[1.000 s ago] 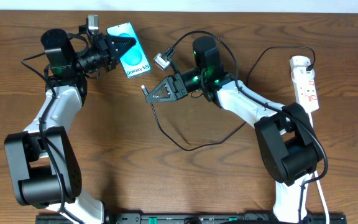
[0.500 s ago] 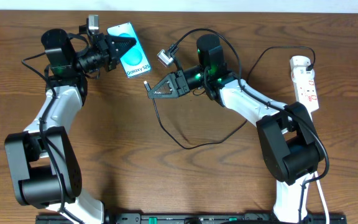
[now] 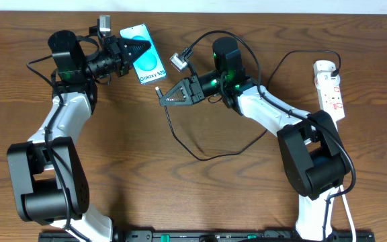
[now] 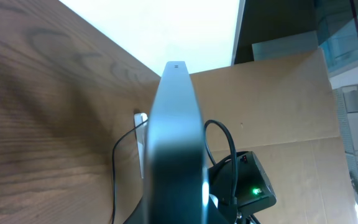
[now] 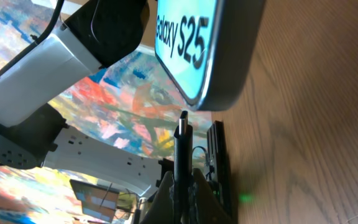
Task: Plug charger to phone and switch on socket
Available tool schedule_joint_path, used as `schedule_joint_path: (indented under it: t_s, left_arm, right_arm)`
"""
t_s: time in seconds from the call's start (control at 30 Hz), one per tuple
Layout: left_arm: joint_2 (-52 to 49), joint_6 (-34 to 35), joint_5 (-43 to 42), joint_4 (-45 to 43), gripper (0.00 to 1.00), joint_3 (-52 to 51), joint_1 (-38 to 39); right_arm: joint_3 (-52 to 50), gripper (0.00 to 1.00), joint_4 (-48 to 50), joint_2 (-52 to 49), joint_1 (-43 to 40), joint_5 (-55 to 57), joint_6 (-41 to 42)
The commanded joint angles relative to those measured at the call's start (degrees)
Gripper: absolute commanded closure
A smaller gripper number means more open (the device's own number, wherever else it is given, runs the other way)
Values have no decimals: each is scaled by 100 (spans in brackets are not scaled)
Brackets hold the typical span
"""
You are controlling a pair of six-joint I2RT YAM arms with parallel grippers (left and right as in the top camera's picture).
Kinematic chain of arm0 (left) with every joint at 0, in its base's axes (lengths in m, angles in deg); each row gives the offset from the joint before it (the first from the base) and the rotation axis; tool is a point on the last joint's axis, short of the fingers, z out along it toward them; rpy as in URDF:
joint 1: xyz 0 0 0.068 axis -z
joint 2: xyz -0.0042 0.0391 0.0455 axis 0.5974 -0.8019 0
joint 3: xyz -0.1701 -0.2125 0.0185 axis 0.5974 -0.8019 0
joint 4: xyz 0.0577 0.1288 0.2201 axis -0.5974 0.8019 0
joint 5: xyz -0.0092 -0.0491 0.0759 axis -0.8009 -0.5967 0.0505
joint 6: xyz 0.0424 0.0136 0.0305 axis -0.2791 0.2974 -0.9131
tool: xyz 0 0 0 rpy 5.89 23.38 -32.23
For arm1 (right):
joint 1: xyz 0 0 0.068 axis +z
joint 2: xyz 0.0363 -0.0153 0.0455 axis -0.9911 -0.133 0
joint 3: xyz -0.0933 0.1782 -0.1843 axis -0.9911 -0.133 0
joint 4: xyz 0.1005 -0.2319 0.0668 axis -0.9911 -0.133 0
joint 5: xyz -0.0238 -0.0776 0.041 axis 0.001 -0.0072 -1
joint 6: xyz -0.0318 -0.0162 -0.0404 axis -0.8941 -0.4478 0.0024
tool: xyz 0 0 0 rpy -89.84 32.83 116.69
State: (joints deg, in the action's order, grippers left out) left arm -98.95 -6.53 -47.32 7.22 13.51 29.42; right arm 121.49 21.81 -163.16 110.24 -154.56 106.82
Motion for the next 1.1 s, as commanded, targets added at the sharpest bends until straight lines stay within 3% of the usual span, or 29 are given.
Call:
schedule_joint_path:
  t_s: [0.0, 1.07]
  left_arm:
    - [-2, 4, -81, -68, 93, 50, 2]
    - [-2, 0, -339, -87, 93, 50, 2]
  right_arm:
    - [59, 99, 48, 50, -20, 50, 50]
    - [59, 99, 391, 50, -101, 85, 264]
